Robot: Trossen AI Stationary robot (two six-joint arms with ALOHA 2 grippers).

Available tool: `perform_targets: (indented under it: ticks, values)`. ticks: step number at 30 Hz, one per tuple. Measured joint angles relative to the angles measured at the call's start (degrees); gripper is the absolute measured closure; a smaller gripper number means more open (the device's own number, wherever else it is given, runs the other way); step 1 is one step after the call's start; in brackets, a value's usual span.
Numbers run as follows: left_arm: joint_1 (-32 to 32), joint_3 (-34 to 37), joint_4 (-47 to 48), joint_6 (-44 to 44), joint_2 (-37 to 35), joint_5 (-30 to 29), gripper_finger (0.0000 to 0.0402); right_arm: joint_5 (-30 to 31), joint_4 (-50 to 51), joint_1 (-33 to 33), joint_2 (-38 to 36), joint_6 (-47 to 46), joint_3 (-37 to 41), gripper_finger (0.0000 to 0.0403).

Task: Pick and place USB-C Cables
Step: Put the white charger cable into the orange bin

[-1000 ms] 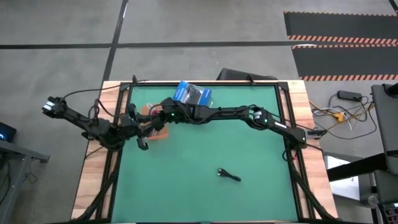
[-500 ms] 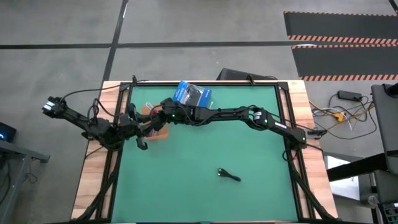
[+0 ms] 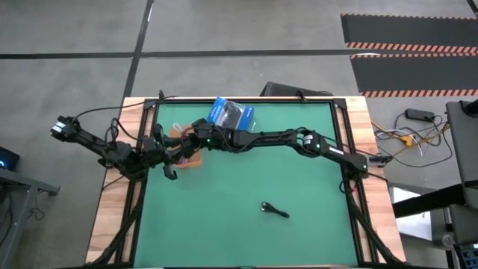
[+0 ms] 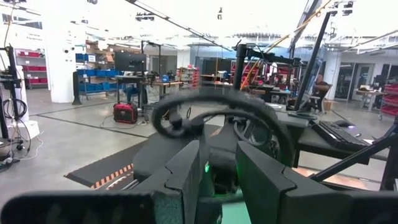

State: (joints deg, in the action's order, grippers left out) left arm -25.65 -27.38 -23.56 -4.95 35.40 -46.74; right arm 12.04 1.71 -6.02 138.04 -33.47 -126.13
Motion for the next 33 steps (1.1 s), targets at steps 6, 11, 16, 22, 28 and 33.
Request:
perform_targets:
  ticks: [6,11,16,22,28,33]
  values:
    - [0.0,0.0,0.3,0.0,0.1,0.0,0.0313,-0.7,-4.2,0.3,3.2,-0.3,0.1,0.0369]
    - [0.0,0.0,0.1,0.0,0.1,0.1,0.0313,-0.4,-5.8,0.2,3.2,-0.4,0.1,0.0369]
    - [0.0,0.0,0.1,-0.4,0.0,0.1,0.0313,0.2,-5.5,0.2,3.3,-1.2,0.1,0.0369]
    - [0.0,0.0,0.2,-0.4,0.0,0.0,0.0313,0.8,-5.4,0.3,3.9,-4.2,0.1,0.0369]
    - [0.0,0.0,0.5,-0.4,0.1,-0.1,0.0313,1.0,-5.2,0.5,5.0,-4.5,0.1,0.0369]
    - [0.0,0.0,0.6,-0.4,0.1,-0.1,0.0313,1.0,-5.0,0.5,5.2,-4.5,0.1,0.0361]
